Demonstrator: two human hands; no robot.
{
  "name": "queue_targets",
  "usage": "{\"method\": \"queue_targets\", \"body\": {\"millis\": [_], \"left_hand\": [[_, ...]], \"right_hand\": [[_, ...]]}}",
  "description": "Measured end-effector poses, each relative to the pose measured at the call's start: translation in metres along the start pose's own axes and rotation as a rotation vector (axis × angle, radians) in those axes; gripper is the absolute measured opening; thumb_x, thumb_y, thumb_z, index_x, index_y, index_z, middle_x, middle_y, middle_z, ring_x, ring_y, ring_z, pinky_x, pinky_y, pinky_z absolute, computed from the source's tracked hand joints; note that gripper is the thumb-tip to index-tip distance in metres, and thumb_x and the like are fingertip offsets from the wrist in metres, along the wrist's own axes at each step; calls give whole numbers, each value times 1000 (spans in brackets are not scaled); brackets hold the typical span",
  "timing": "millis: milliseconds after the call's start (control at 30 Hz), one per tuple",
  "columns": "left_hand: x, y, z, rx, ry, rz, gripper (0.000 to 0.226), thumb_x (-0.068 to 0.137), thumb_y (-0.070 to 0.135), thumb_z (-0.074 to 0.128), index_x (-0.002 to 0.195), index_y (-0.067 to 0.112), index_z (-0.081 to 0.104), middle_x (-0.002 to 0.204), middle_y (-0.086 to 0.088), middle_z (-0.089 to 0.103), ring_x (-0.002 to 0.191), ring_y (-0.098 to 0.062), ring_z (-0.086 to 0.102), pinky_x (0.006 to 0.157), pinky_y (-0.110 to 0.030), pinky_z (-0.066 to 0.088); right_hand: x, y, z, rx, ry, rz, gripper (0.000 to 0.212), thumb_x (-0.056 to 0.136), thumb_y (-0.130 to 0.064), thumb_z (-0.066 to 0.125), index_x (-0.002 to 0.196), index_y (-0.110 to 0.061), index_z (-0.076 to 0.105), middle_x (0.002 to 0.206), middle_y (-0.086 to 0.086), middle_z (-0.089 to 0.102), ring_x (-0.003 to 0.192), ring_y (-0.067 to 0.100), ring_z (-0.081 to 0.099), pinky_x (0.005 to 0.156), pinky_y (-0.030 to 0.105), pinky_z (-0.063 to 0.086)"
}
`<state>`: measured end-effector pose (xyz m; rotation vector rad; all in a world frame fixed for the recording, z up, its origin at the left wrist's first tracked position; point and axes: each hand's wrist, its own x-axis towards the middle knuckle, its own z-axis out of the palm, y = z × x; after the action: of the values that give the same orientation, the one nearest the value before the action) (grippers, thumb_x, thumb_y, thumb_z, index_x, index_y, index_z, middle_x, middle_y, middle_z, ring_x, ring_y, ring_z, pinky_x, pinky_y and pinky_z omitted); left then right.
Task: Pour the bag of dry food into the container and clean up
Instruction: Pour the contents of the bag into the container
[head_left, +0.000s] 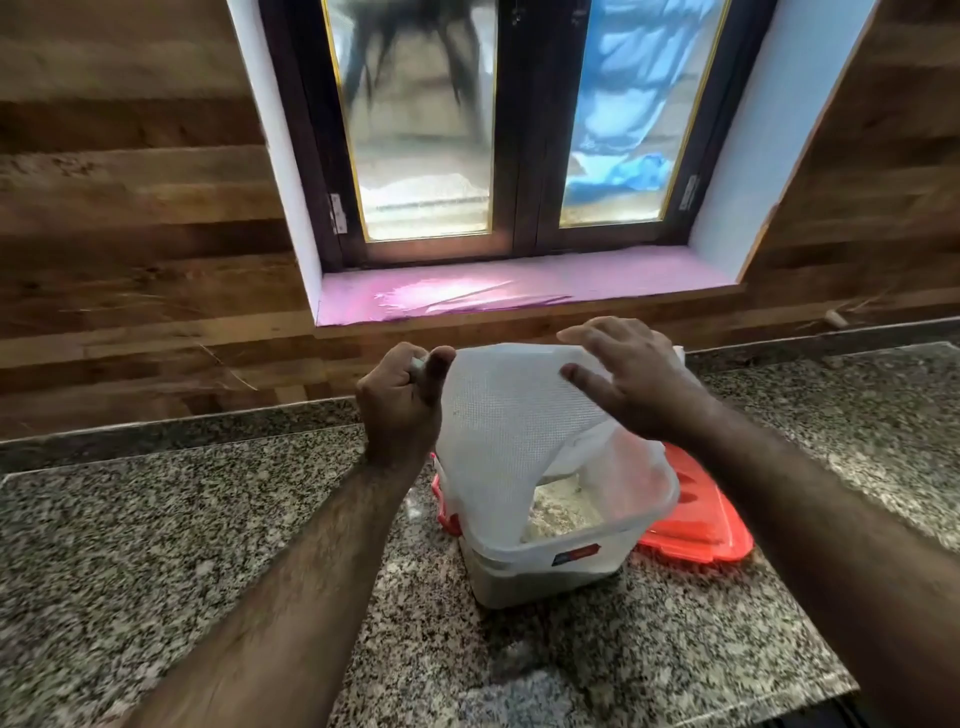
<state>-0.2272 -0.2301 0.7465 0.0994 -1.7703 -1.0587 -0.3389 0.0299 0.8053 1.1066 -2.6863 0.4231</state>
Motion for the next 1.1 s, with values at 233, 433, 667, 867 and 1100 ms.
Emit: {"method": "queue_targets", "body": {"millis": [233, 433, 667, 867, 1100], "left_hand": [[-2, 1, 6, -39, 78, 4, 74, 96, 75, 50, 64, 9, 51, 59, 1, 47, 52, -1, 40, 47, -23, 34], [-5, 16, 14, -79, 129, -66, 84, 95, 79, 49, 62, 1, 48, 60, 8, 42, 55, 0, 37, 49, -21, 31], [-7, 35, 18, -159, 172, -195, 72, 89, 89, 33, 82, 22, 59, 74, 17, 60, 67, 3, 56, 61, -18, 46], [-23, 56, 25, -167, 254, -319, 131, 75, 103, 10, 168, 11, 26, 170, -12, 39, 155, -20, 42, 124, -24, 34], [-53, 82, 36, -157, 130, -349, 136, 72, 105, 22, 172, 14, 4, 180, 0, 5, 152, 20, 19, 122, -9, 22]], "right_hand": [[13, -18, 26, 127, 109, -54, 59, 103, -64, 37, 122, -15, 63, 117, 1, 68, 107, 23, 62, 87, 42, 47], [21, -16, 52, 102, 237, -255, 31, 110, -40, 43, 102, -18, 63, 96, -1, 64, 84, 13, 50, 74, 46, 54], [31, 0, 41, 50, 471, -340, 32, 108, -30, 47, 87, -11, 62, 75, 5, 62, 64, 20, 55, 61, 34, 46], [46, 12, 26, 37, 452, -462, 30, 108, -29, 52, 85, -11, 57, 63, -4, 48, 50, 16, 43, 48, 26, 32], [53, 22, 41, 29, 412, -655, 38, 110, -36, 44, 85, -10, 56, 62, 5, 59, 46, 29, 57, 41, 33, 43]]}}
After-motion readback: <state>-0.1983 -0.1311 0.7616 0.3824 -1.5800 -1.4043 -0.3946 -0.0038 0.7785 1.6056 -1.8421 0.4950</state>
